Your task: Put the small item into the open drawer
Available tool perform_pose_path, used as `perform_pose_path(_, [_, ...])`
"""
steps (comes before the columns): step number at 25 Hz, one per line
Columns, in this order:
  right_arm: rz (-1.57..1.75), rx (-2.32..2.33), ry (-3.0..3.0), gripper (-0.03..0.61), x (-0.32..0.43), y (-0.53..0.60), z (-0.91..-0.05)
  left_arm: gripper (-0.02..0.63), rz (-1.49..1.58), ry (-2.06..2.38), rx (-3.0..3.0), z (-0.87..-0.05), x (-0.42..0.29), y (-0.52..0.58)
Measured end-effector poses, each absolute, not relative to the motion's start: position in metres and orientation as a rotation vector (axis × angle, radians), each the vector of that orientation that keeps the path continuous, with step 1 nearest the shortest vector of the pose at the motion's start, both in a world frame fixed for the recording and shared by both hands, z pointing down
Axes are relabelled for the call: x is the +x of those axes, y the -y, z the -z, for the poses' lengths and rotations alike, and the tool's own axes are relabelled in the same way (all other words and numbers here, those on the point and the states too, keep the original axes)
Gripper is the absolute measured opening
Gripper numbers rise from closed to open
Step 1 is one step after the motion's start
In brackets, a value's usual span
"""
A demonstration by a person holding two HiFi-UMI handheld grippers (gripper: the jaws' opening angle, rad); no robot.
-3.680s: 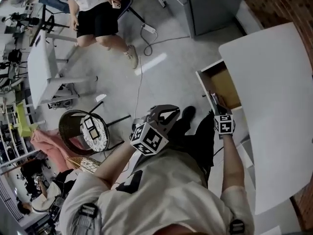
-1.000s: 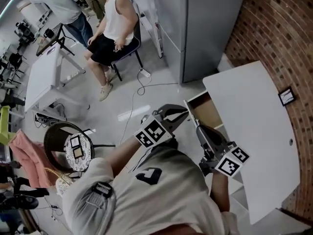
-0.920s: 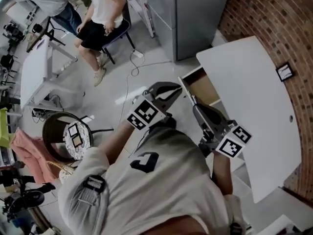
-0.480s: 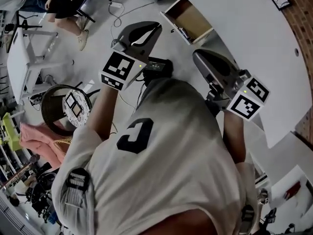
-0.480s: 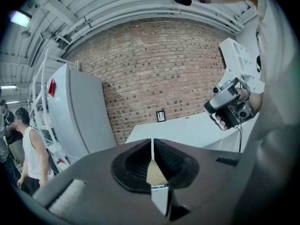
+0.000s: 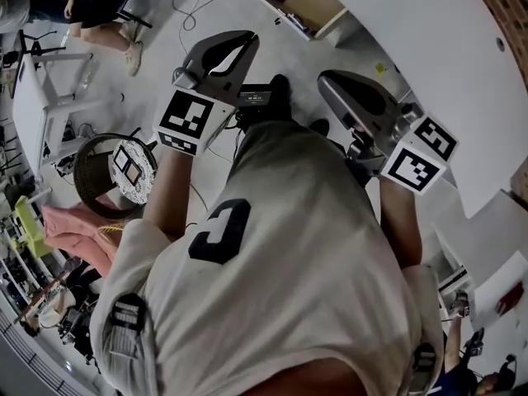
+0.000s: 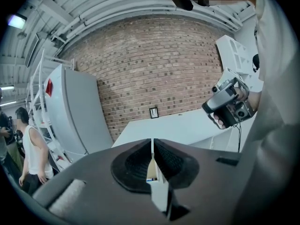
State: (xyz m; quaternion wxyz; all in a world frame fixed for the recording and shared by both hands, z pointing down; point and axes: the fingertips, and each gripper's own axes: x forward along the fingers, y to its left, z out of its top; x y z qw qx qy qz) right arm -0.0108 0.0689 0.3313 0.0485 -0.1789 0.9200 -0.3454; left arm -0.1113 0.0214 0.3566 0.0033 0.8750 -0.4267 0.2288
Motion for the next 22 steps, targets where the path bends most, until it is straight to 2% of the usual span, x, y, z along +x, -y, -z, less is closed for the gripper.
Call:
perform_pose_path(14, [1.136,-0.579,-2.793,0.006,-0.022,-0.042,-0.351,0.017,-0.879,1.275,2.738,-0.386,-0.120,0.006])
perform_pose_path(22, [1.022,-0.549,-2.858,0.006,-0.072,0.050,-0.329,0.017,-0.863,1.358,2.770,-0.369,-0.177,0.099])
